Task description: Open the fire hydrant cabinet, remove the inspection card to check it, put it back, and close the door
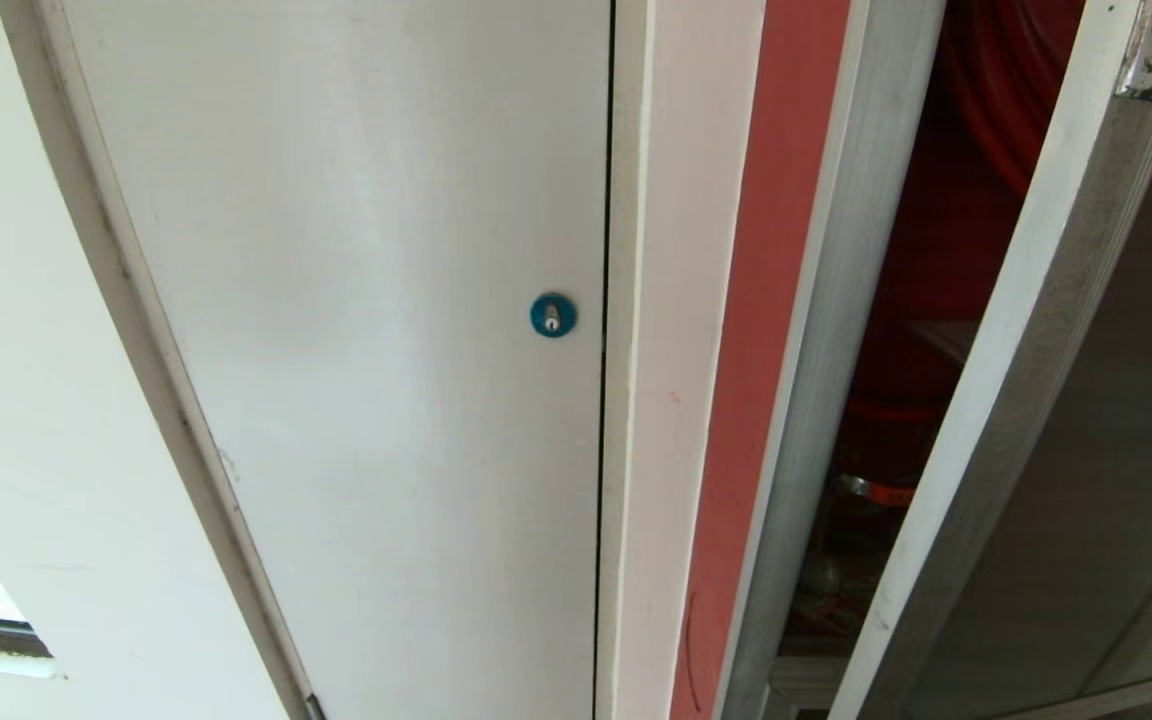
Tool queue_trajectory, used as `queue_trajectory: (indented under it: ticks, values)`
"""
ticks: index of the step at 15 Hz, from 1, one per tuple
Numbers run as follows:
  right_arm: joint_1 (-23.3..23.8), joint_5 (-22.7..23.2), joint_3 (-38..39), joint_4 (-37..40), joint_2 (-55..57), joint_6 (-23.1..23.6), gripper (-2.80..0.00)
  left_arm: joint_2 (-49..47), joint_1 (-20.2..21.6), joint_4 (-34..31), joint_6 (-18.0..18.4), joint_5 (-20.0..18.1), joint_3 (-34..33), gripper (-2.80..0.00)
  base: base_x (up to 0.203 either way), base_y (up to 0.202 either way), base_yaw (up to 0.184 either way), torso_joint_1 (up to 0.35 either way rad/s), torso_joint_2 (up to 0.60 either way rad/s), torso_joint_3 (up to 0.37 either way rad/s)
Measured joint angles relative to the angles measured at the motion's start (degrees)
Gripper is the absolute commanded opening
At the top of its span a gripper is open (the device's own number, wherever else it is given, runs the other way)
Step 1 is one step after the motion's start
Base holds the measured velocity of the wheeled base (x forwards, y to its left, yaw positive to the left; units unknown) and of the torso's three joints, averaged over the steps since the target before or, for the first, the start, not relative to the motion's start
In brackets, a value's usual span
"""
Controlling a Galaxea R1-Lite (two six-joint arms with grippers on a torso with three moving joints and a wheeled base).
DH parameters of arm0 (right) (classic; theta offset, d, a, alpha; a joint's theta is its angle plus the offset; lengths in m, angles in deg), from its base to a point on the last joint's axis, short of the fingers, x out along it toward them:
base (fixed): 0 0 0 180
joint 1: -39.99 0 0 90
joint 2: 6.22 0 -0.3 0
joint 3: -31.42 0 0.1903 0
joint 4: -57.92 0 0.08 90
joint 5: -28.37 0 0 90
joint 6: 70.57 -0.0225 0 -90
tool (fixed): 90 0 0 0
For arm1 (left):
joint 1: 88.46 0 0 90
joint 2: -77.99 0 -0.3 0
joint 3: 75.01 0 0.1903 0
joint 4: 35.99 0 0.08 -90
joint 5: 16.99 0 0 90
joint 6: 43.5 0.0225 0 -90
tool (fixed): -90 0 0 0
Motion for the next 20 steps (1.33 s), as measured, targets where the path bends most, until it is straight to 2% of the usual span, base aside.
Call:
queue_trajectory:
  ticks: [2, 3, 4, 6, 9, 12, 14, 18, 20]
  values:
    - [0.0, 0.0, 0.0, 0.0, 0.0, 0.0, -2.80, -6.0, -1.7, -0.1, -0.1, -8.2, 5.1, -2.80, 0.000, 0.000, 0.000, 0.000, 0.00, 0.000]
    - [0.0, 0.0, 0.0, 0.0, 0.0, 0.0, -2.80, -8.6, -3.9, -0.2, -0.3, -10.1, 6.9, -2.80, 0.000, 0.000, 0.000, 0.000, 0.00, 0.000]
    - [0.0, 0.0, 0.0, 0.0, 0.0, 0.0, -2.80, -11.8, -7.4, -0.1, -0.5, -10.4, 8.5, -2.80, 0.000, 0.000, 0.000, 0.000, 0.00, 0.000]
    - [0.0, 0.0, 0.0, 0.0, 0.0, 0.0, -2.80, -17.7, -13.5, 0.0, -0.5, -8.4, 10.7, -2.80, 0.000, 0.000, 0.000, 0.000, 0.00, 0.000]
    - [0.0, 0.0, 0.0, 0.0, 0.0, 0.0, -2.80, -26.4, -22.1, 0.2, -0.3, -2.7, 14.5, -2.80, 0.000, 0.000, 0.000, 0.000, 0.00, 0.000]
    - [0.0, 0.0, 0.0, 0.0, 0.0, 0.0, -2.80, -32.4, -29.0, 1.1, -0.2, -1.4, 16.6, -2.80, 0.000, 0.000, 0.000, 0.000, 0.00, 0.000]
    - [0.0, 0.0, 0.0, 0.0, 0.0, 0.0, -2.80, -35.1, -31.3, 5.8, -0.4, -0.7, 16.2, -2.80, 0.000, 0.000, 0.000, 0.000, 0.00, 0.000]
    - [0.0, 0.0, 0.0, 0.0, 0.0, 0.0, -2.80, -38.9, -32.3, 11.7, -0.5, 0.4, 14.6, -2.80, 0.000, 0.000, 0.000, 0.000, 0.00, 0.000]
    - [0.0, 0.0, 0.0, 0.0, 0.0, 0.0, -2.80, -40.0, -32.3, 13.2, -0.7, 3.6, 14.7, -2.80, 0.000, 0.000, 0.000, 0.000, 0.00, 0.000]
